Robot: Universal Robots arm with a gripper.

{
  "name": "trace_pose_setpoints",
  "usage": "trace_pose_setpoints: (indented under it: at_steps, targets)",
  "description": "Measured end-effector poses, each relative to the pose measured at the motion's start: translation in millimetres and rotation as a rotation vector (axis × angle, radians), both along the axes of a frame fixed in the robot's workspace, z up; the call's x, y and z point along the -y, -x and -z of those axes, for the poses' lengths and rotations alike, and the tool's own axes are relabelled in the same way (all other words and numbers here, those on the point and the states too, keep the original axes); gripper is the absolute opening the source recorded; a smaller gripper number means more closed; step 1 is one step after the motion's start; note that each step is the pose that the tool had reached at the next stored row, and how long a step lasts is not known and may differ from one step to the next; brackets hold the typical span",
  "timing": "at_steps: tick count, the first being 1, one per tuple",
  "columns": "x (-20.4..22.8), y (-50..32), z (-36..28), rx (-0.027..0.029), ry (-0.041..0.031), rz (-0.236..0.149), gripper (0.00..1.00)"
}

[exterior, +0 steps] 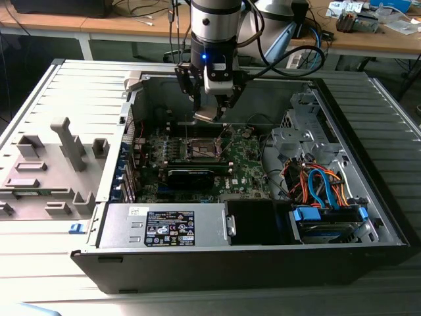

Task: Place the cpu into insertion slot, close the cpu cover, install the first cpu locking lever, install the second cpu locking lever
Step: 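Place the cpu into insertion slot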

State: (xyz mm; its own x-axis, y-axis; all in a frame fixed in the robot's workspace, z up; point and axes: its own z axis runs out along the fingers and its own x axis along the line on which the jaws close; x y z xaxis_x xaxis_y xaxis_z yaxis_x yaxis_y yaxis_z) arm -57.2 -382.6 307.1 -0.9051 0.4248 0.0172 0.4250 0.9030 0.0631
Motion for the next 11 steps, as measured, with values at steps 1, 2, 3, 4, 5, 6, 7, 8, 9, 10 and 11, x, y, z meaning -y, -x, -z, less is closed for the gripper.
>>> trace_pose_setpoints:
  at_steps: [1, 2, 3, 4, 5, 6, 7, 8, 9, 10, 11]
  targets:
    - [0.0, 0.0, 0.0, 0.0, 0.0001, 0.001, 0.55]
    - [0.0, 0.0, 0.0, 0.0, 0.0002, 0.002, 0.55]
    - [0.0, 0.0, 0.1, 0.0, 0.0003, 0.003, 0.55]
    - [0.0, 0.0, 0.1, 0.0, 0.0005, 0.005, 0.55]
    - [0.0, 0.0, 0.2, 0.0, 0.0005, 0.007, 0.55]
    - [0.0, 0.0, 0.2, 0.0, 0.0006, 0.008, 0.55]
    - [0.0, 0.0, 0.2, 0.0, 0.0007, 0.009, 0.55]
    - [0.0, 0.0, 0.3, 0.0, 0.0008, 0.011, 0.55]
    - [0.0, 0.0, 0.3, 0.0, 0.0009, 0.012, 0.55]
    - [0.0, 0.0, 0.6, 0.0, 0.0011, 0.023, 0.55]
    - [0.0, 0.0, 0.8, 0.0001, 0.0016, 0.028, 0.55]
